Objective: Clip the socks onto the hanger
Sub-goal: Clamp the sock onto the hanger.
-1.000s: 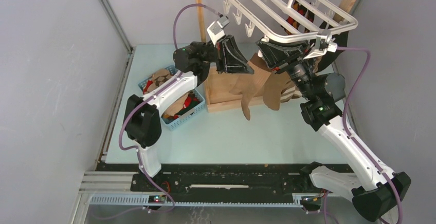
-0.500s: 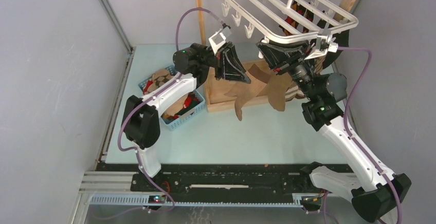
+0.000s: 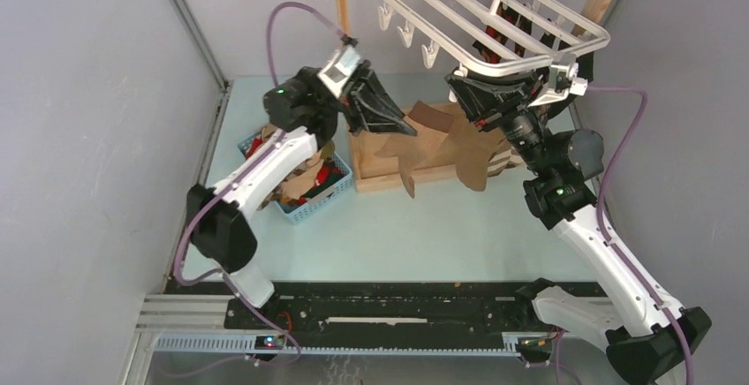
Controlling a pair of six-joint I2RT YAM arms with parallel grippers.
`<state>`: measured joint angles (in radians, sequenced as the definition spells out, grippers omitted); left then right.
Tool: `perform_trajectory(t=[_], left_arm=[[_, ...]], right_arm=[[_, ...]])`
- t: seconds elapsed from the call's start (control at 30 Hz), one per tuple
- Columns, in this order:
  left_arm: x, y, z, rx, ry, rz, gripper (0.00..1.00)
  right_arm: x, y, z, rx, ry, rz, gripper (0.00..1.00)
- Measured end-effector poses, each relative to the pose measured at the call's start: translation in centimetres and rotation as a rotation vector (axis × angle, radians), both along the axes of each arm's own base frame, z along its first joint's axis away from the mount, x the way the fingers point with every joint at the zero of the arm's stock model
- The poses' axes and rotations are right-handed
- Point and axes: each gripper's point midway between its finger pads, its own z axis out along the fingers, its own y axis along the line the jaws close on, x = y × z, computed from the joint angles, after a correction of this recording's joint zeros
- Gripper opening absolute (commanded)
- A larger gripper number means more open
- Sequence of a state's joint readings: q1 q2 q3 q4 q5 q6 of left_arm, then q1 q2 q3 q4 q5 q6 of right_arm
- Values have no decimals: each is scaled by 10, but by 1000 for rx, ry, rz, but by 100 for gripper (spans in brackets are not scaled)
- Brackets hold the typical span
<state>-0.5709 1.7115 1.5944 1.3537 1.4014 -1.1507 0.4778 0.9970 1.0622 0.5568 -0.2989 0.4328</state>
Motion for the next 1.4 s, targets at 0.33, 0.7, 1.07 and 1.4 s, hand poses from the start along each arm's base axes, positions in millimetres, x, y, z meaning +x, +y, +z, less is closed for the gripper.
perform_trajectory(t=[0.33,0.7,1.07,1.4], left_arm=[[-23,50,35,-176,-313,140,0],[29,21,-9,-192,-290,189,0],[52,-6,-17,-212,-265,187,0],[47,-12,-1,-248,-282,170,0]], right_arm=[[-7,-4,10,7,-13,2,11],[-10,-3,14,15,5,13,10],[-9,1,10,8,24,25,10],[-9,4,7,1,29,38,10]])
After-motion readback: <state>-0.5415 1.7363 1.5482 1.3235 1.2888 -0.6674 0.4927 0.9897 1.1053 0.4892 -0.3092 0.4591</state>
